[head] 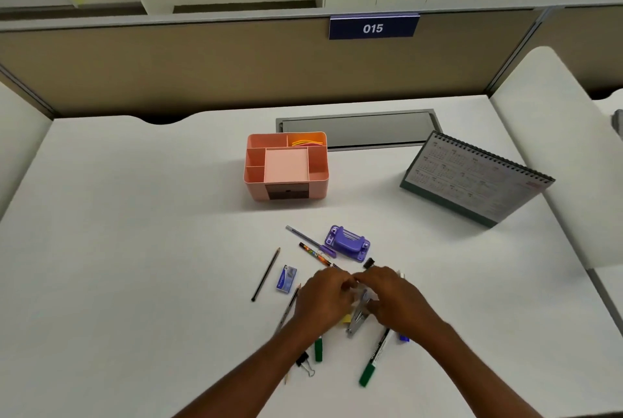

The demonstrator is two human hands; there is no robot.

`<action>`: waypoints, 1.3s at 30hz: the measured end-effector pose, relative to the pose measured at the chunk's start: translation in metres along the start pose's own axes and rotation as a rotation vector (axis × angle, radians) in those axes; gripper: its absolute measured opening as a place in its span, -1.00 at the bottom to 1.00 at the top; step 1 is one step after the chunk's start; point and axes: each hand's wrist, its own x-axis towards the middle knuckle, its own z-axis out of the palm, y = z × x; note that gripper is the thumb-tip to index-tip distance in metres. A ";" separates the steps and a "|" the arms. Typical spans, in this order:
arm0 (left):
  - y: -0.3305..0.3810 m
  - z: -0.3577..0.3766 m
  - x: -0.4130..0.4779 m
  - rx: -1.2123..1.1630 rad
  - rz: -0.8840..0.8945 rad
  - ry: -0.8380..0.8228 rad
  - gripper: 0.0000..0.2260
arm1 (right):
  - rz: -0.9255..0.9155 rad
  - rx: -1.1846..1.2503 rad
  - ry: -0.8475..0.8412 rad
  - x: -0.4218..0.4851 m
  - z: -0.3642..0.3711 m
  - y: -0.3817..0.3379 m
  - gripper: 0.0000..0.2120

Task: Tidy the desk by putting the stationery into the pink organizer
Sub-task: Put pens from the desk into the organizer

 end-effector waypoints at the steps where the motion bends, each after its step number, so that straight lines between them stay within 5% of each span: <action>1: -0.001 0.004 -0.004 0.007 -0.014 0.012 -0.82 | -0.009 -0.040 -0.022 -0.005 0.002 0.002 -0.43; 12: 0.002 0.011 -0.017 -0.002 -0.014 -0.018 -0.74 | -0.111 -0.231 0.076 -0.016 0.010 0.005 -0.50; 24: 0.010 -0.005 -0.018 -0.180 -0.032 -0.143 -0.35 | -0.067 0.165 0.048 -0.003 -0.027 -0.011 -0.54; 32: 0.014 -0.035 -0.017 -0.461 0.022 0.048 -0.61 | 0.017 0.492 0.249 0.004 -0.053 -0.037 -0.53; 39: 0.008 -0.077 -0.013 -0.523 0.029 0.136 -0.63 | -0.025 0.652 0.320 0.019 -0.058 -0.061 -0.69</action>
